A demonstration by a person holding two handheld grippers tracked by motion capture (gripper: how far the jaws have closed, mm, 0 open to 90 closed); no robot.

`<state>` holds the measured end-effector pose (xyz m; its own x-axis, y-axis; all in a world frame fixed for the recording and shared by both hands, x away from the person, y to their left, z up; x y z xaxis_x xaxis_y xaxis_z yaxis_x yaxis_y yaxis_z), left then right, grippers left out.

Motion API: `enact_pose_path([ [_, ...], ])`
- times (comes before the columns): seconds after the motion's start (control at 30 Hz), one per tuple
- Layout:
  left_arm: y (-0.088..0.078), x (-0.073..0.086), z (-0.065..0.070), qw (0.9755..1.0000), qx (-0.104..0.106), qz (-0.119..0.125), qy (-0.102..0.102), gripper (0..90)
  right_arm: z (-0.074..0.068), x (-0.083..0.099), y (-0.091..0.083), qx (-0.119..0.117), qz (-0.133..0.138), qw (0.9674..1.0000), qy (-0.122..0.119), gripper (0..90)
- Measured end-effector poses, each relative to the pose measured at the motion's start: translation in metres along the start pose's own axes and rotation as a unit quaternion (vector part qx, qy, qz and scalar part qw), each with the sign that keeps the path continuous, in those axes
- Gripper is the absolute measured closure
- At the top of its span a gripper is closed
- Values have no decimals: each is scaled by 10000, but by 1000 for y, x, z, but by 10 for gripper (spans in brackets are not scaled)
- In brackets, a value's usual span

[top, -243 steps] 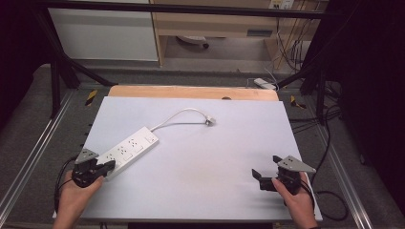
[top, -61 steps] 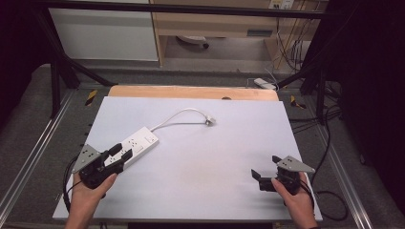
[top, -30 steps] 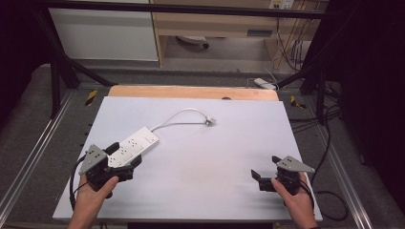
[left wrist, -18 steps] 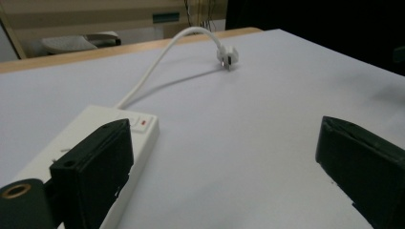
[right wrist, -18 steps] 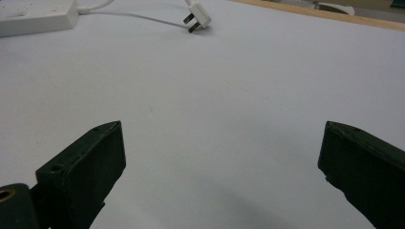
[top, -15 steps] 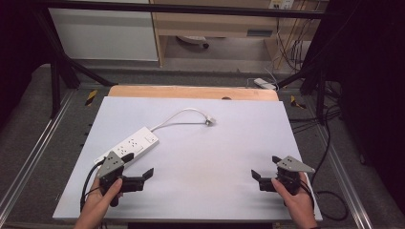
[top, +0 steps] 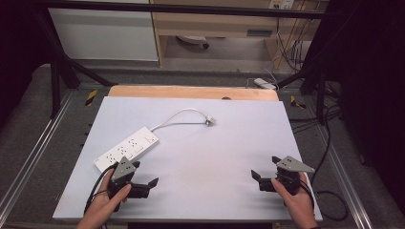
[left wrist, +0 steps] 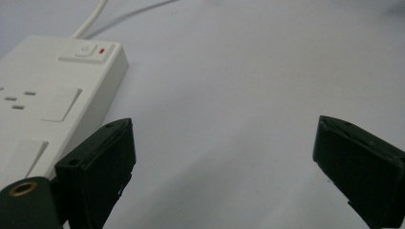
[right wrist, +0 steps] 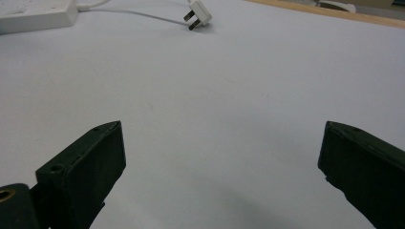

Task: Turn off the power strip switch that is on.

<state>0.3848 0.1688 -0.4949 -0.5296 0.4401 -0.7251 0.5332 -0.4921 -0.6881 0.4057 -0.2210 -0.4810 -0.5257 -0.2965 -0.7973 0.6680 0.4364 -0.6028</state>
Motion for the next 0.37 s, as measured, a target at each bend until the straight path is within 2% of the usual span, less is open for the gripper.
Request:
enact_pose_path([
  [0.13, 4, 9, 2, 9997, -1, -239, -63, 72, 1, 1, 1, 27, -38, 10000, -16, 25],
  [0.2, 4, 12, 4, 9995, 18, -315, -25, 74, 1, 3, 2, 40, -90, 10000, 0, 25],
  [0.27, 2, 11, 6, 9996, 2, -273, 41, 75, 4, 5, 4, 120, -154, 9998, 20, 23],
  [0.33, -3, 6, 5, 9999, -11, -108, -18, 75, 7, 7, 7, 225, -238, 9994, 102, 22],
  [0.37, -3, 6, 5, 9999, -11, -108, -18, 75, 10, 8, 10, 311, -277, 9991, 123, 21],
])
Point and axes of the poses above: each handheld gripper's, and its own axes: y roughly forward along the jaws, x roughly out of its underside, z roughly to its right, the point moved 10 cm from there along y, roughly forward along the jaws, and after that the axes turned 9 degrees about -z, right-handed, at the moved point
